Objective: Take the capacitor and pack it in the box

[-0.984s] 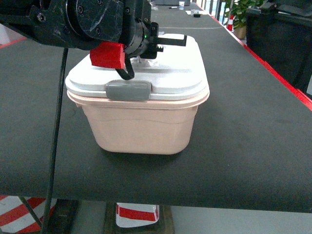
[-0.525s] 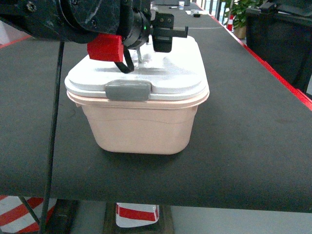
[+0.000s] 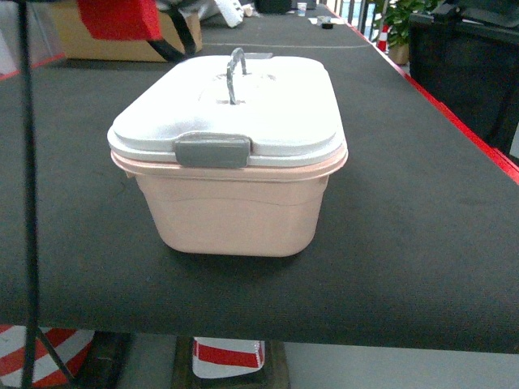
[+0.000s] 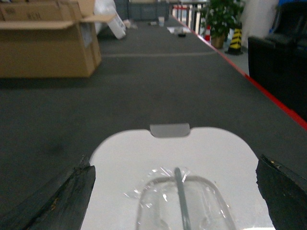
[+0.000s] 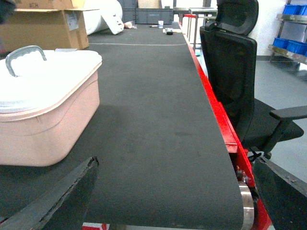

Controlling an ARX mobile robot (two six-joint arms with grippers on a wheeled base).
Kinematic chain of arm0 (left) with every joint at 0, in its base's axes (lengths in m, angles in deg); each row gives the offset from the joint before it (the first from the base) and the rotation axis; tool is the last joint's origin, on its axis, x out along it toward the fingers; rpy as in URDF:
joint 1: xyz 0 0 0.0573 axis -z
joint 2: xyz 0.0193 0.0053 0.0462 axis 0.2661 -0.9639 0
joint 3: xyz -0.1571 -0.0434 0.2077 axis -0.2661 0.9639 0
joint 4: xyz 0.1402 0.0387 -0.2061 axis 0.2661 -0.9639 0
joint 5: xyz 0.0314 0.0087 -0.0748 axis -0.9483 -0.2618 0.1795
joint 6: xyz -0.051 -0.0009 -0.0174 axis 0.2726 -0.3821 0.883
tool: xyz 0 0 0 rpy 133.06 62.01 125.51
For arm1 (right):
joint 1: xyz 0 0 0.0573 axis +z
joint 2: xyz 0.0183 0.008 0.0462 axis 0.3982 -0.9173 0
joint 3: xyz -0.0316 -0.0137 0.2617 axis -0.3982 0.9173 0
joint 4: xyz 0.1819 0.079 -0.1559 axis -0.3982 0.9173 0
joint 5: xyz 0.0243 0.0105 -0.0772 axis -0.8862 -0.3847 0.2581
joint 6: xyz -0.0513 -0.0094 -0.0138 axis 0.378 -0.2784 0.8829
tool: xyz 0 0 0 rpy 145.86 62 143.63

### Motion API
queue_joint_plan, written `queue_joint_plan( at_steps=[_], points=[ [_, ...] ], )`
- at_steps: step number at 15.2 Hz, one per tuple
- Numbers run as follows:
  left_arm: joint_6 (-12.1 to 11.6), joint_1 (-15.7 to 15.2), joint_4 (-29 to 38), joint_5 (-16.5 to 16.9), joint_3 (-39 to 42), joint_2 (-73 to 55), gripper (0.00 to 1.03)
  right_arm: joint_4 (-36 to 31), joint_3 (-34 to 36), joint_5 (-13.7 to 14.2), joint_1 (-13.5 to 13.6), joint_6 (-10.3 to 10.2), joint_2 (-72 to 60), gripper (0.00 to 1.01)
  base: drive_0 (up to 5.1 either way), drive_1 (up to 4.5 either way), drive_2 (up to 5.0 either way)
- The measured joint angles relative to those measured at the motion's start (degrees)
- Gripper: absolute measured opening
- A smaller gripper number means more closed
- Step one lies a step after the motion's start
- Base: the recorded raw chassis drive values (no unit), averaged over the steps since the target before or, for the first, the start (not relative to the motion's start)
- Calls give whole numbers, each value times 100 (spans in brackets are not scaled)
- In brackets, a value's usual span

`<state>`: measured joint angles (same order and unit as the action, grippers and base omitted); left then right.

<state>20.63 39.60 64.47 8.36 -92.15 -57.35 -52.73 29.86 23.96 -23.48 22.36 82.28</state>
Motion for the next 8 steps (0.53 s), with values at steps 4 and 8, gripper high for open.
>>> queue_joint_plan(
  at_steps=[4, 8],
  points=[
    [-505, -450, 1351, 151, 1832, 1617, 98, 0, 0, 0, 0, 0, 0, 98, 0, 0, 0],
    [-522, -1270, 2282, 378, 3709, 3150, 98, 0, 0, 0, 0, 0, 0, 98, 0, 0, 0]
  ],
)
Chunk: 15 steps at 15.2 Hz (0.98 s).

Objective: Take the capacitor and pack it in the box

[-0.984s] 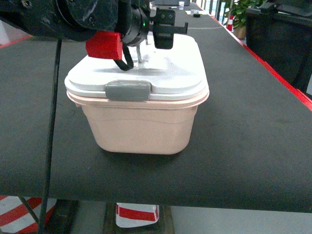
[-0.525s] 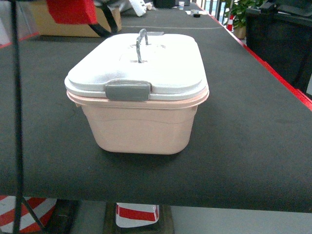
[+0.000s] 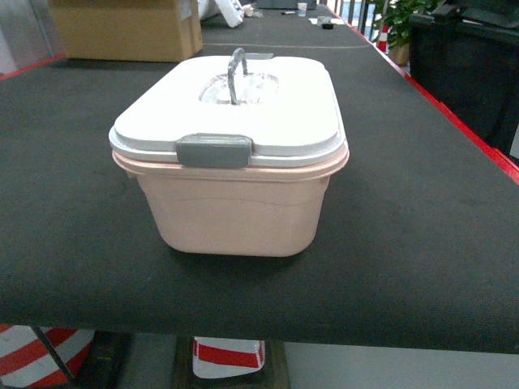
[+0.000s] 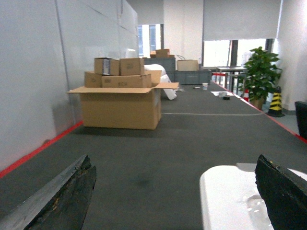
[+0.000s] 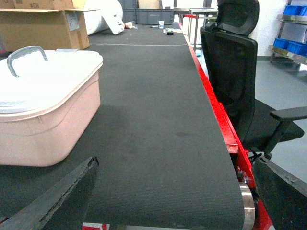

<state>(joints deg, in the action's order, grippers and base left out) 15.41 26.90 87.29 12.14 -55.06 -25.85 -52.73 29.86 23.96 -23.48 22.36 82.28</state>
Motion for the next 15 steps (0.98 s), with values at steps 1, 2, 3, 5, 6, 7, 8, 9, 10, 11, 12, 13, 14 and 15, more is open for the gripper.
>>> queue_joint_plan(
  at_steps=[1, 2, 3, 5, 6, 7, 8, 9, 10, 11, 12, 13, 14, 15],
  points=[
    [24, -254, 57, 66, 509, 393, 98, 0, 0, 0, 0, 0, 0, 98, 0, 0, 0],
    [28, -297, 50, 85, 595, 461, 98, 0, 0, 0, 0, 0, 0, 98, 0, 0, 0],
    [66, -568, 35, 175, 1196, 918, 98, 0, 0, 0, 0, 0, 0, 98, 0, 0, 0],
    [70, -811, -332, 345, 2177, 1803, 98, 0, 0, 0, 0, 0, 0, 98, 0, 0, 0],
    [234, -844, -741, 424, 2367, 2190, 98, 0, 0, 0, 0, 0, 0, 98, 0, 0, 0],
    [372, -844, -743, 446, 2398, 2374, 98, 2, 0, 0, 0, 0, 0, 98, 0, 0, 0],
    [437, -844, -739, 452, 2391, 2409, 98, -2, 0, 0, 0, 0, 0, 98, 0, 0, 0],
    [481, -844, -769, 461, 2391, 2378, 98, 0, 0, 0, 0, 0, 0, 98, 0, 0, 0],
    [494, -844, -767, 461, 2391, 2371, 98, 2, 0, 0, 0, 0, 0, 98, 0, 0, 0],
    [490, -1064, -1657, 1005, 2286, 2629, 89, 0, 0, 0, 0, 0, 0, 98, 0, 0, 0],
    [494, -1141, -2107, 1300, 2371, 2946, 77, 2, 0, 2, 0, 0, 0, 98, 0, 0, 0],
    [494, -1150, -2168, 1364, 2590, 3182, 64, 2, 0, -2, 0, 0, 0, 98, 0, 0, 0],
    [494, -1150, -2177, 1368, 2623, 3209, 63, 0, 0, -2, 0, 0, 0, 98, 0, 0, 0],
    [494, -1150, -2197, 1377, 2680, 3259, 59, -2, 0, 0, 0, 0, 0, 98, 0, 0, 0]
  ],
)
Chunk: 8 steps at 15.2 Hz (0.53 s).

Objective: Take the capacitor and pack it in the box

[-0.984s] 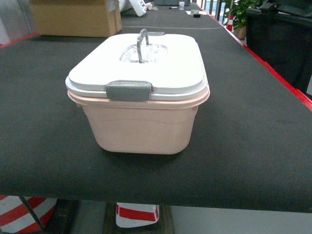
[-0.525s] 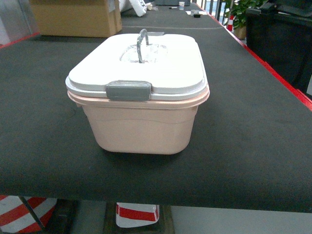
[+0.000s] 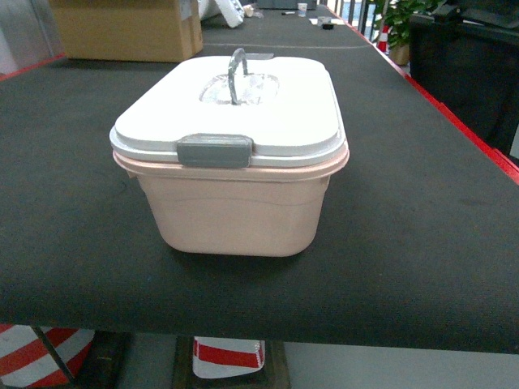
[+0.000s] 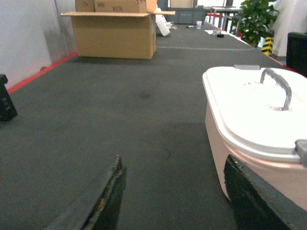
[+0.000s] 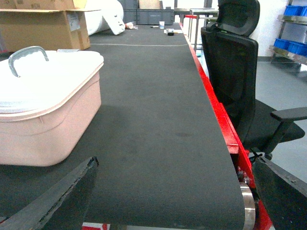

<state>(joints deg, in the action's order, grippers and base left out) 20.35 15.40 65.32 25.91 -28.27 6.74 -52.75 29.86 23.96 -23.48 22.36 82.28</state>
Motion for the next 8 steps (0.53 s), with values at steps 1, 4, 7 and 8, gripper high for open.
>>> queue_joint_plan(
  at_steps=[1, 4, 7, 8],
  points=[
    [0, 0, -20, 4, 52, 39, 56, 0, 0, -2, 0, 0, 0, 98, 0, 0, 0],
    [0, 0, -63, 11, 186, 170, 45, 2, 0, 0, 0, -2, 0, 98, 0, 0, 0],
    [0, 2, -275, 9, 518, 774, 8, 2, 0, 0, 0, 0, 0, 98, 0, 0, 0],
    [7, 2, -369, 11, 605, 940, 2, 2, 0, 0, 0, 0, 0, 98, 0, 0, 0]
  ],
)
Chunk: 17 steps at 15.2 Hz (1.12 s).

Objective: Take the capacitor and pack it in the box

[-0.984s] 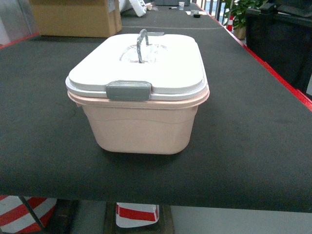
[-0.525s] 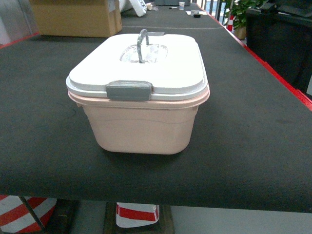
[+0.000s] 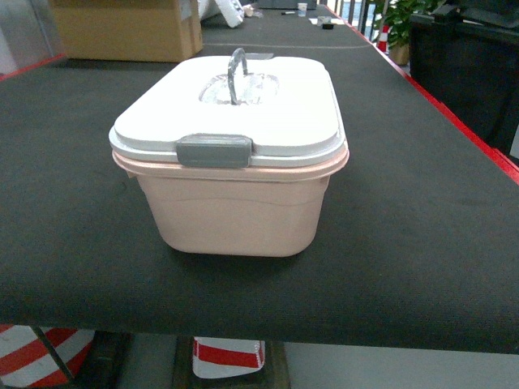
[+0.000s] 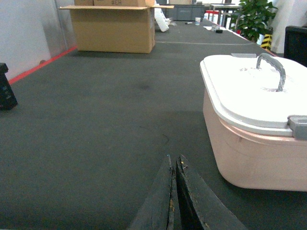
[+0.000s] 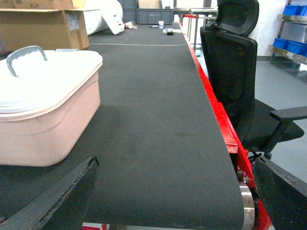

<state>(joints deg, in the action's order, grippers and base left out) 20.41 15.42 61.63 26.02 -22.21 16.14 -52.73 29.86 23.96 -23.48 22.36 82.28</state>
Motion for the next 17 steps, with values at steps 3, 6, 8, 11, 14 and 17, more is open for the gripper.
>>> queue_joint_plan(
  at_steps=[3, 6, 8, 11, 14, 17],
  points=[
    [9, 0, -391, 0, 219, 603, 2, 0, 0, 0, 0, 0, 0, 98, 0, 0, 0],
    [9, 0, -614, 0, 385, 1104, 2, 0, 0, 0, 0, 0, 0, 98, 0, 0, 0],
    [11, 0, -802, 9, 479, 1346, 2, -2, 0, -2, 0, 0, 0, 98, 0, 0, 0],
    [9, 0, -1307, 9, 479, 1904, 2, -2, 0, 0, 0, 0, 0, 98, 0, 0, 0],
    [11, 0, -1609, 9, 479, 2203, 2, 0, 0, 0, 0, 0, 0, 98, 0, 0, 0],
    [11, 0, -1808, 9, 479, 2396, 2, 0, 0, 0, 0, 0, 0, 98, 0, 0, 0]
  ],
)
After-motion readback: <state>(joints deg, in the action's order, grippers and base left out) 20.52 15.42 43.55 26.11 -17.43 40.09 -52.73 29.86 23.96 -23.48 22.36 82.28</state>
